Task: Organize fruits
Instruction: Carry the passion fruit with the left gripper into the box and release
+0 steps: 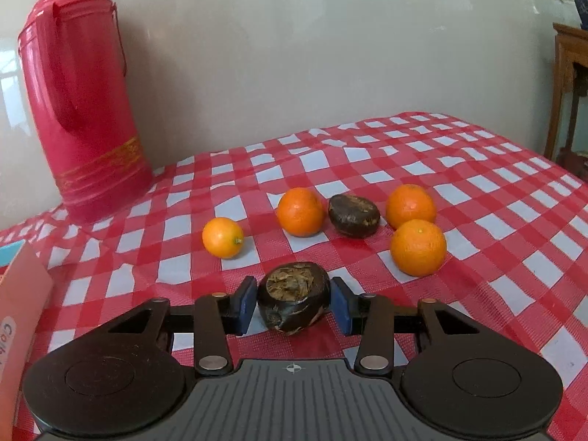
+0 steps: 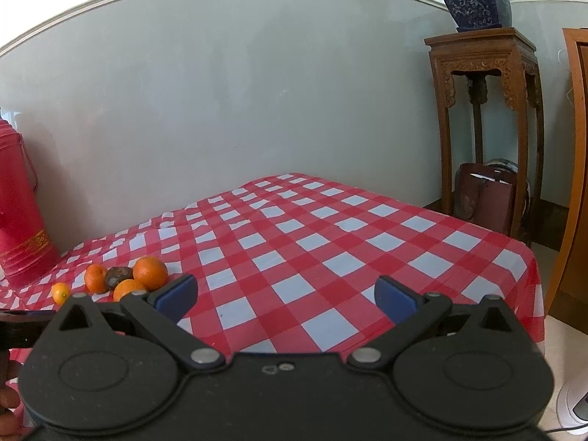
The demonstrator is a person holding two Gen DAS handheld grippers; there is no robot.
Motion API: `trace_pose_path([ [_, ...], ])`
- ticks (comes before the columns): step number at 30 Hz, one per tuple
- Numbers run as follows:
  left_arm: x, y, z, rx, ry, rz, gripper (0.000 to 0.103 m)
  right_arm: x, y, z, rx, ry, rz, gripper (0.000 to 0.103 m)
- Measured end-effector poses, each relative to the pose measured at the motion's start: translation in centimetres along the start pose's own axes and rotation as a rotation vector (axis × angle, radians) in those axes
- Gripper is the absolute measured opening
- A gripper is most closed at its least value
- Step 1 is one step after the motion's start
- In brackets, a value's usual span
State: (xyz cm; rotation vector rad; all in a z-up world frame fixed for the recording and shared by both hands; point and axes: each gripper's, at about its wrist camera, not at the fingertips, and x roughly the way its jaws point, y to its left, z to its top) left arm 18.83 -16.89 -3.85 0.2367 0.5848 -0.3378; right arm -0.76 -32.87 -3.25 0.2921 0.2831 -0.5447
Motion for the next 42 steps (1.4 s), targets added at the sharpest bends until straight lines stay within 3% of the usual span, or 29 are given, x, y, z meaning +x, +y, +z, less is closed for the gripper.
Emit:
trace_pose_path([
  [9,-2.2,1.0,0.1,-0.007,-0.058,0.031,0.043,0.1,0.5,-0.1,-0.003,0.004,0.016,0.097],
  [15,-5.5,3.9,0.5,-0.016,-0.125,0.099,0.043,0.1,1.4,-0.3,-0.017,0.010,0.034,0.097],
  [21,-8.2,9.4,-0.2,-0.081,-0.141,0.215,0.043,0.0,2.6,-0.5,-0.040,0.012,0.052,0.097],
  [32,-10.9,20.1,-4.2,-0.242,-0.101,0.462,0.043,-0.1,5.7,-1.2,-0.111,0.024,0.100,0.097],
  [42,-12.9,25.6,-8.5,-0.356,-0.039,0.623,0.043,-0.2,9.2,-1.9,-0.161,0.033,0.167,0.097],
])
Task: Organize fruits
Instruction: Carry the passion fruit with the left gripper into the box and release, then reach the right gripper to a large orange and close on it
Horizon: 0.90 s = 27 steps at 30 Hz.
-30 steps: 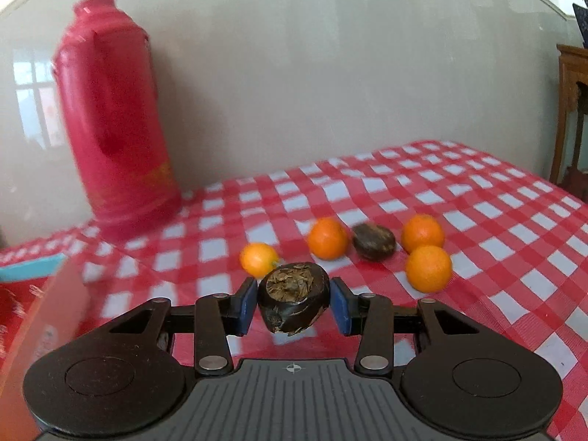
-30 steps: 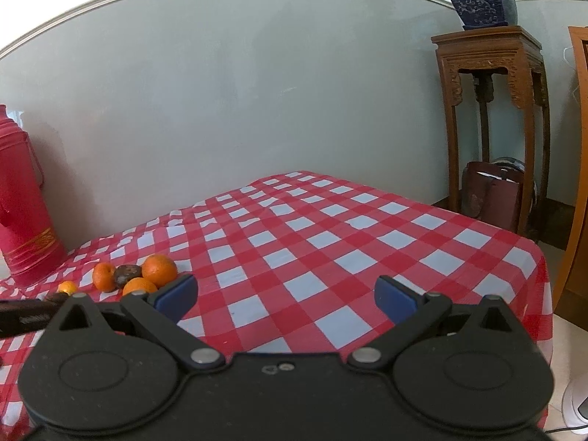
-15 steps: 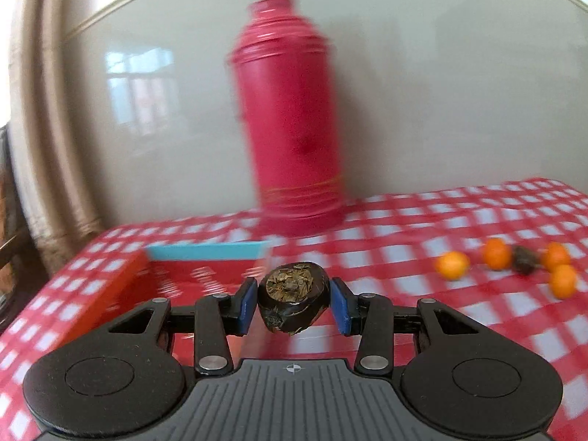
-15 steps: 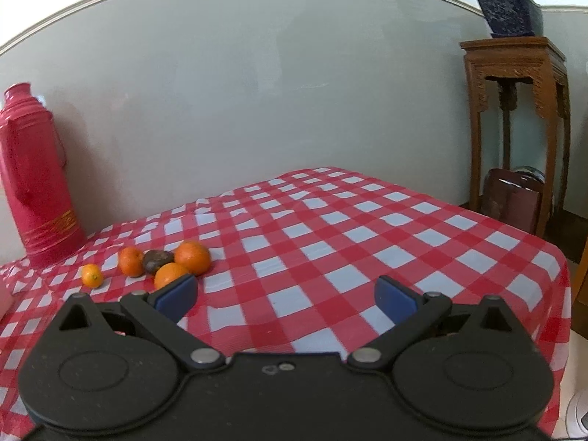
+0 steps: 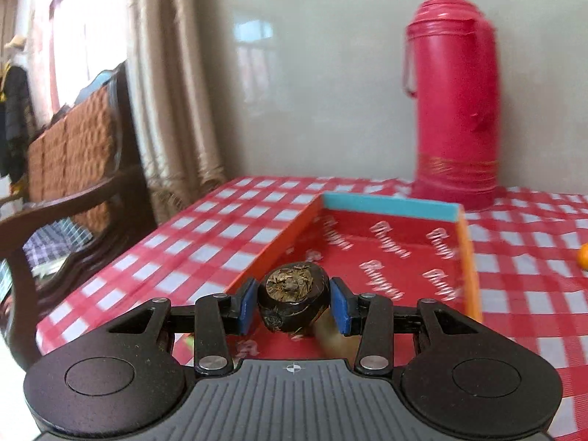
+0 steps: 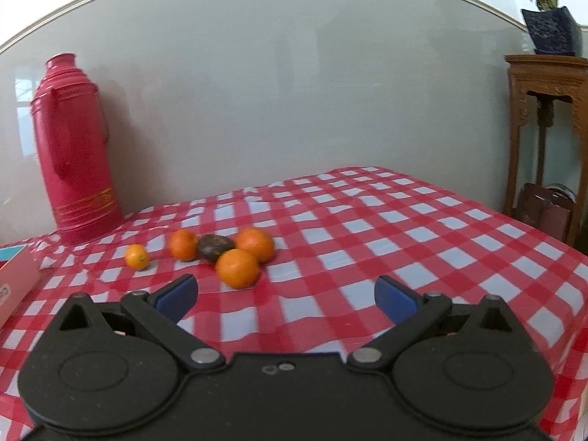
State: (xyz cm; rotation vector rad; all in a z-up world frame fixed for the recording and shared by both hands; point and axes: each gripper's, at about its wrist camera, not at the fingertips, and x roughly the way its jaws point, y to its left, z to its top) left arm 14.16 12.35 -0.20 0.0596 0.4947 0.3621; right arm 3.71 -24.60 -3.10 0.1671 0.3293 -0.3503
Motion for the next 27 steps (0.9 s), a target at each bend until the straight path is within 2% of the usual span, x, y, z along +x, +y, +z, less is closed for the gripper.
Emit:
trace_pose_path([
  [6,1.1,0.3,-0.7,-0.013,0.073,0.002,0.043,0.2,2.0,-0.1,-0.031,0.000,0.038,0.097],
  [14,1.0,0.5,-0.7,-0.016,0.101,-0.005,0.043,0.4,3.7,-0.2,-0.052,0.006,0.077,0.097],
  [15,1.0,0.7,-0.7,-0.018,0.102,-0.006,0.047,0.4,3.9,-0.3,-0.051,0.006,0.080,0.097],
  [19,0.2,1.0,-0.4,-0.044,0.075,-0.015,0.078,0.6,4.7,-0.3,-0.064,0.006,0.096,0.097],
  [27,-2.7,0.8,-0.6,-0.044,0.028,-0.046,0.091,0.7,5.7,-0.5,-0.079,0.012,0.120,0.097],
])
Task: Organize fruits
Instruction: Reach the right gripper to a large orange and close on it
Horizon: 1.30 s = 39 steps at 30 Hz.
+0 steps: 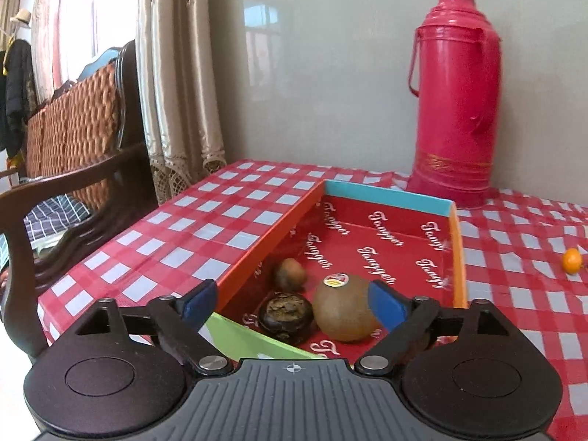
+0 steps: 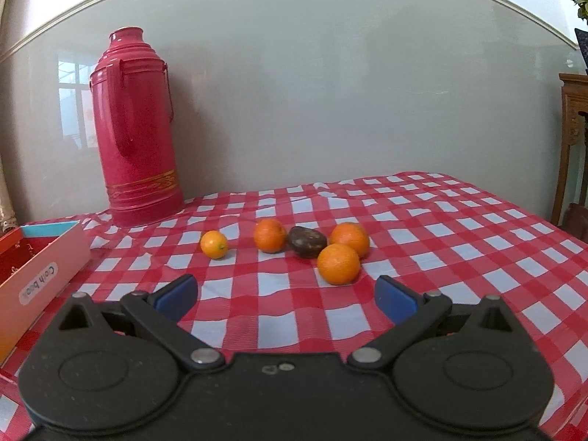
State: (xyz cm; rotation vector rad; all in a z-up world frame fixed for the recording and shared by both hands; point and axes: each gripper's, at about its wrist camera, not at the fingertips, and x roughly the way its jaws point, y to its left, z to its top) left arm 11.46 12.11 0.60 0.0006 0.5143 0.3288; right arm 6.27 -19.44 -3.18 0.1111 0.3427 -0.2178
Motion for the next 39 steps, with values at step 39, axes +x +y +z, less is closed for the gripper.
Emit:
trace_pose_path([
  [39,-3.1,-6.4,-3.2,0.014,-0.045,-0.087,0.103,4.8,-4.1,2.4,-0.037,0.089,-0.054,0.097],
])
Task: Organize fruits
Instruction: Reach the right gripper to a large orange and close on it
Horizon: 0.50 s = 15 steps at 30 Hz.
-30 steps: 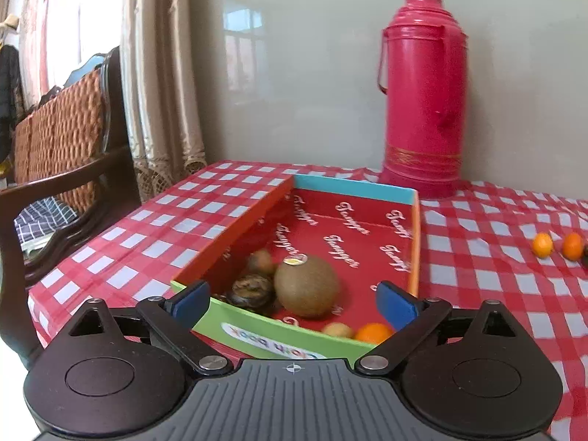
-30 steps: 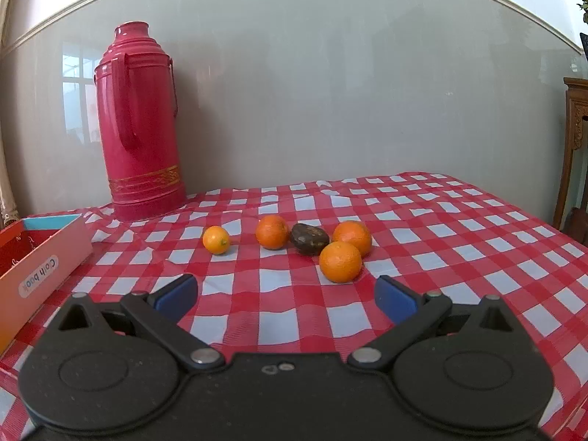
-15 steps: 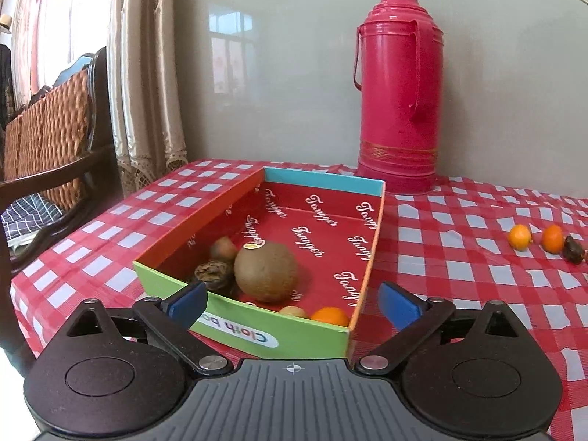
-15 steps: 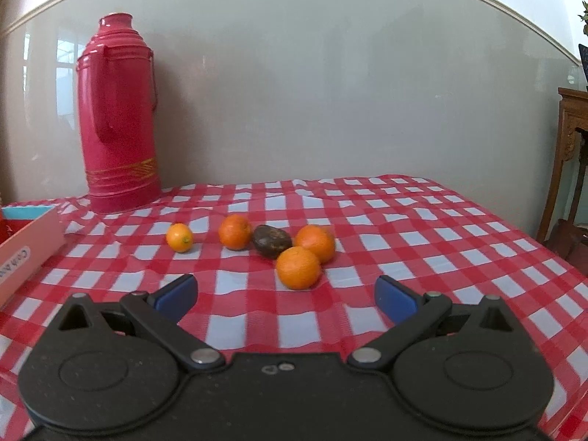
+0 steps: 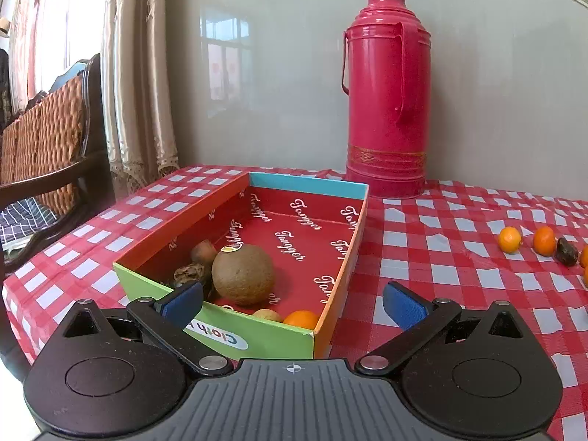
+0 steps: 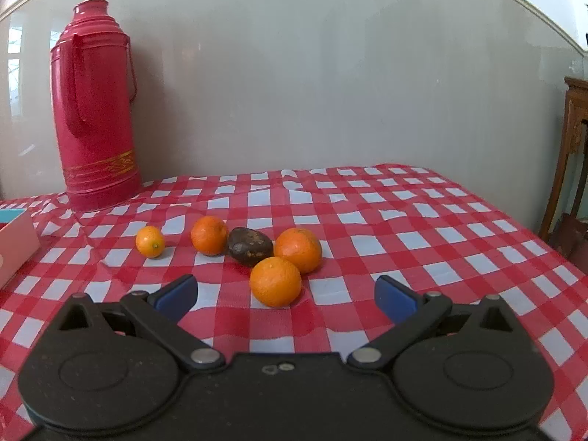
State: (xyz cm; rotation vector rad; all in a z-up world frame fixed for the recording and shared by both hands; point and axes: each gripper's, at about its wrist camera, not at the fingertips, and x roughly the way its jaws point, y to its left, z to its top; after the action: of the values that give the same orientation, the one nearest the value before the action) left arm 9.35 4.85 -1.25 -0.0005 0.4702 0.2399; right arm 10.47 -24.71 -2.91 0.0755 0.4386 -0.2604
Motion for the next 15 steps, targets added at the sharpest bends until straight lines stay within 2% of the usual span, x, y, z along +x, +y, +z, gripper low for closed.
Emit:
trace_pose_path([
  [4,0.0,0.1,0.0,-0.006,-0.004,-0.003,0.103,1.2,0.0,0.5,0.005,0.017,0.013,0.094],
  [7,0.0,0.1,0.1,-0.008,-0.004,-0.004,0.103,2.2,0.0,0.9,0.007,0.039,0.028,0.085],
  [9,0.0,0.3,0.1,-0.012,-0.004,-0.004,0.103,2.9,0.1,1.1,0.010,0.060,0.033,0.071],
  [13,0.1,1.0,0.2,-0.031,-0.001,0.000,0.103,4.2,0.1,1.1,0.019,0.114,0.033,0.068],
  [15,0.2,1.4,0.2,-0.044,0.002,0.003,0.103,4.6,0.3,1.1,0.015,0.130,0.031,0.059],
])
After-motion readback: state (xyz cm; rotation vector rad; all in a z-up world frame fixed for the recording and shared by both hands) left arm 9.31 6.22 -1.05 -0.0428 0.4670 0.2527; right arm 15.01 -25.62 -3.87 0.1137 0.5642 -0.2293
